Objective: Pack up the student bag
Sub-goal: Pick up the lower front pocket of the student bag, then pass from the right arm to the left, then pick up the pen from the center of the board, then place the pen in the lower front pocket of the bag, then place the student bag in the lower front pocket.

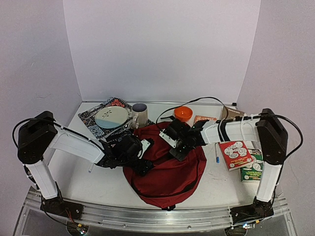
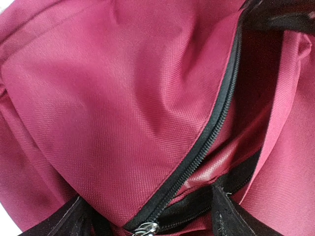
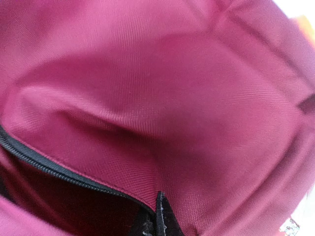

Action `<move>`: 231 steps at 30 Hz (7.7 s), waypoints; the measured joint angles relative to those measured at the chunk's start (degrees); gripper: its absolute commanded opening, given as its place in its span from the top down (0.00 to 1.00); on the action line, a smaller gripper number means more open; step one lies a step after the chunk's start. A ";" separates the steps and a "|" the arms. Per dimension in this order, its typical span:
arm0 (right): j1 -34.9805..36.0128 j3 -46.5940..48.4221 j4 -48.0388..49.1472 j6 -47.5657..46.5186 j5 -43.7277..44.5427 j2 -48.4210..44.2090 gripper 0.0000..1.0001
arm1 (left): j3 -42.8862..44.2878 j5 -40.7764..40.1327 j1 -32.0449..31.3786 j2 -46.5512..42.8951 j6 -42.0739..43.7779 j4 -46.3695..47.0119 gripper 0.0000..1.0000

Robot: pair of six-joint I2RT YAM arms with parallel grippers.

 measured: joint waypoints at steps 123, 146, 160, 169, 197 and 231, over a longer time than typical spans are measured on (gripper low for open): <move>-20.01 -22.69 3.93 31.15 -15.31 -26.50 1.00 | 23.71 2.32 2.71 5.34 -3.65 -10.39 1.00; -3.32 -19.96 23.48 51.86 -36.25 -18.86 1.00 | 24.54 6.00 2.93 6.00 -6.12 -11.56 1.00; -3.32 -20.05 31.29 73.21 -26.82 -11.79 1.00 | 24.57 8.41 2.93 6.00 -6.19 -11.61 1.00; -3.32 -19.52 36.37 86.39 -16.57 -8.97 0.94 | 24.44 10.32 2.93 5.98 -7.08 -11.60 1.00; -3.21 -15.87 35.28 74.56 -21.85 -5.62 0.55 | 22.56 9.54 3.69 5.64 -6.63 -11.23 0.97; -3.28 -13.38 6.65 16.76 -11.50 -24.69 0.09 | 9.95 4.18 11.64 -13.22 -7.29 -18.17 0.19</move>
